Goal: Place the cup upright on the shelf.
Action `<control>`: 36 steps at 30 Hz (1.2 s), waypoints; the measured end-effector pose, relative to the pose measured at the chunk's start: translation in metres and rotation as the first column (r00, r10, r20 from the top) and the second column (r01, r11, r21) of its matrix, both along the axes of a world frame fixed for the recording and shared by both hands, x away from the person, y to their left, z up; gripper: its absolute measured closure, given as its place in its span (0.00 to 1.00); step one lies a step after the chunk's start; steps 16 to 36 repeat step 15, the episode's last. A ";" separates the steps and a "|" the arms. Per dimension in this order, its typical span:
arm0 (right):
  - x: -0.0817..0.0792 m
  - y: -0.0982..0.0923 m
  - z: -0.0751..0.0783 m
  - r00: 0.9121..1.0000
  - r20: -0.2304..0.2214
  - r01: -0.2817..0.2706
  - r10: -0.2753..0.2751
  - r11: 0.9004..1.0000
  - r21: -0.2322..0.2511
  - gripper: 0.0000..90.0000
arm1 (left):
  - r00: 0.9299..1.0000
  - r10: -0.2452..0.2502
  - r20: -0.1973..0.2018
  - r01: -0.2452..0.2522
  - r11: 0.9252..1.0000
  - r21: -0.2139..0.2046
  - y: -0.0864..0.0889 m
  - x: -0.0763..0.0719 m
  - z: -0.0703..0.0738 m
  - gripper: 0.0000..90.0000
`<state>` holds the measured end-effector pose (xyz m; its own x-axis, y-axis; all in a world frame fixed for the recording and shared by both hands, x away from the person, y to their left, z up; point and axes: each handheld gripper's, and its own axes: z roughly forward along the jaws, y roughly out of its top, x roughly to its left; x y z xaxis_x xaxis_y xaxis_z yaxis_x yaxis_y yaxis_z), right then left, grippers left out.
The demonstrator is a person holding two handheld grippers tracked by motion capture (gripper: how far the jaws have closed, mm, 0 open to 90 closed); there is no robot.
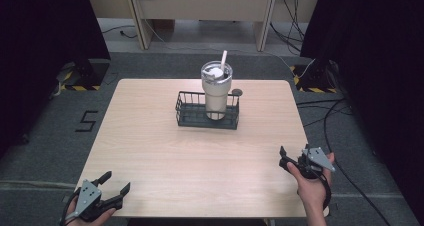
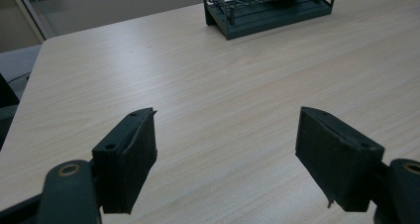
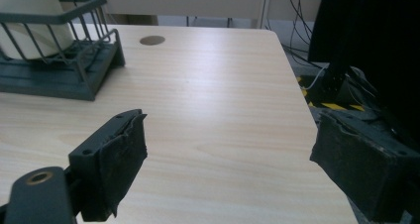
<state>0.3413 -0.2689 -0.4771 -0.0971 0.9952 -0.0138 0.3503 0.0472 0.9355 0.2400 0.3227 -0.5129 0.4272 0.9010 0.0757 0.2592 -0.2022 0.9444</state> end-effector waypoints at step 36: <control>-0.008 -0.013 -0.010 0.999 -0.023 0.032 -0.032 0.999 0.008 0.15 | 1.000 -0.002 -0.001 0.002 1.000 0.000 0.000 0.000 0.000 0.26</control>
